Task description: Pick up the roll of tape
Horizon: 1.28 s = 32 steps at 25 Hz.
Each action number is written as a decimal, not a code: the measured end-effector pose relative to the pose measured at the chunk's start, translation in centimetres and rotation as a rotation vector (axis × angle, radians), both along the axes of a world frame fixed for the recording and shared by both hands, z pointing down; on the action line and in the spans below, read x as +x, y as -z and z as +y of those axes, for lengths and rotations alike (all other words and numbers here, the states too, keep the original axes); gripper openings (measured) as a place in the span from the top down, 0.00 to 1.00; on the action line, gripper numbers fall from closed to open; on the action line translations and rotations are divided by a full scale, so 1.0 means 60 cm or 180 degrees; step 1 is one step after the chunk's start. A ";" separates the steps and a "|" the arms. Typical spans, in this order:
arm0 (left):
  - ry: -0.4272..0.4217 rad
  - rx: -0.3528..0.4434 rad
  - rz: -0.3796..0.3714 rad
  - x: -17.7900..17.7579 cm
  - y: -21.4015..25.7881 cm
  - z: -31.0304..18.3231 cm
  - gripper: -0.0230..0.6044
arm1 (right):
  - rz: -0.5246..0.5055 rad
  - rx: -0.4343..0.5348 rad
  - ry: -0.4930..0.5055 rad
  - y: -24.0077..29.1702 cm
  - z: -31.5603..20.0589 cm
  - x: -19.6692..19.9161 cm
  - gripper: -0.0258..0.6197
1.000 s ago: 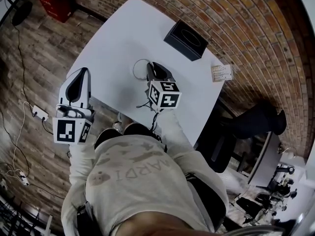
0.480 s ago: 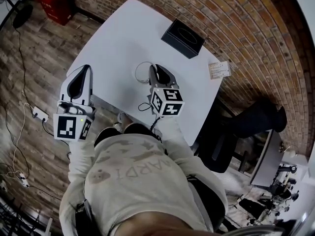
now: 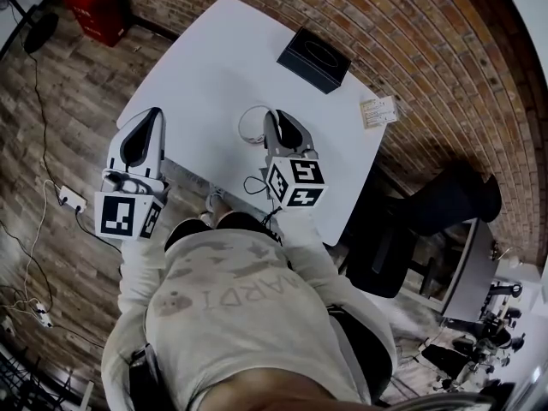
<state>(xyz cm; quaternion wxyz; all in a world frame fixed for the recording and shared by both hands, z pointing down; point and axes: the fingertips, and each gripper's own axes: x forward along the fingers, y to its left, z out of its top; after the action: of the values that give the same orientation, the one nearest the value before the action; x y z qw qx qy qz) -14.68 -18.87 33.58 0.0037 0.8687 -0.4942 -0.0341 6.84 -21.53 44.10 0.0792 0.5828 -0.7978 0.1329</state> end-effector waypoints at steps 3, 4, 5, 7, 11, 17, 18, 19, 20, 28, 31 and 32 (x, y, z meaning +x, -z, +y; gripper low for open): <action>-0.0017 0.0018 0.0009 0.004 0.004 0.011 0.95 | 0.0016 0.0054 -0.0012 0.010 0.016 0.005 0.86; -0.0024 0.0023 0.0011 0.006 0.005 0.014 0.95 | 0.0023 0.0078 -0.0012 0.015 0.021 0.006 0.86; -0.0029 0.0026 0.0011 0.007 0.006 0.018 0.95 | 0.0028 0.0104 -0.0013 0.019 0.026 0.007 0.86; -0.0038 0.0033 0.0011 0.010 0.008 0.025 0.95 | 0.0033 0.0161 -0.0017 0.030 0.035 0.008 0.86; -0.0055 0.0052 0.0014 0.013 0.013 0.034 0.95 | 0.0076 0.0318 -0.0025 0.056 0.049 0.008 0.86; -0.0064 0.0093 0.0009 0.020 0.025 0.048 0.95 | 0.0161 0.0575 -0.0004 0.099 0.068 0.008 0.86; -0.0062 0.0097 0.0008 0.021 0.027 0.052 0.95 | 0.0171 0.0613 -0.0005 0.106 0.073 0.008 0.86; -0.0059 0.0098 0.0007 0.022 0.028 0.055 0.95 | 0.0180 0.0647 -0.0006 0.112 0.077 0.009 0.86; -0.0056 0.0094 0.0007 0.022 0.029 0.058 0.95 | 0.0184 0.0676 -0.0007 0.117 0.081 0.010 0.86; -0.0041 0.0104 0.0017 0.024 0.038 0.076 0.95 | 0.0110 0.0839 -0.0017 0.145 0.108 0.017 0.86; -0.0042 0.0106 0.0014 0.027 0.040 0.084 0.95 | 0.0095 0.0910 -0.0032 0.156 0.119 0.021 0.86; -0.0045 0.0102 0.0013 0.028 0.039 0.087 0.95 | 0.0094 0.0933 -0.0041 0.160 0.122 0.023 0.86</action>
<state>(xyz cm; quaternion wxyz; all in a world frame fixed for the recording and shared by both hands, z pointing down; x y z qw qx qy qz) -12.98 -13.68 31.21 -0.0090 0.8720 -0.4874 -0.0437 8.20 -14.19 34.48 0.0041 0.5951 -0.8036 0.0068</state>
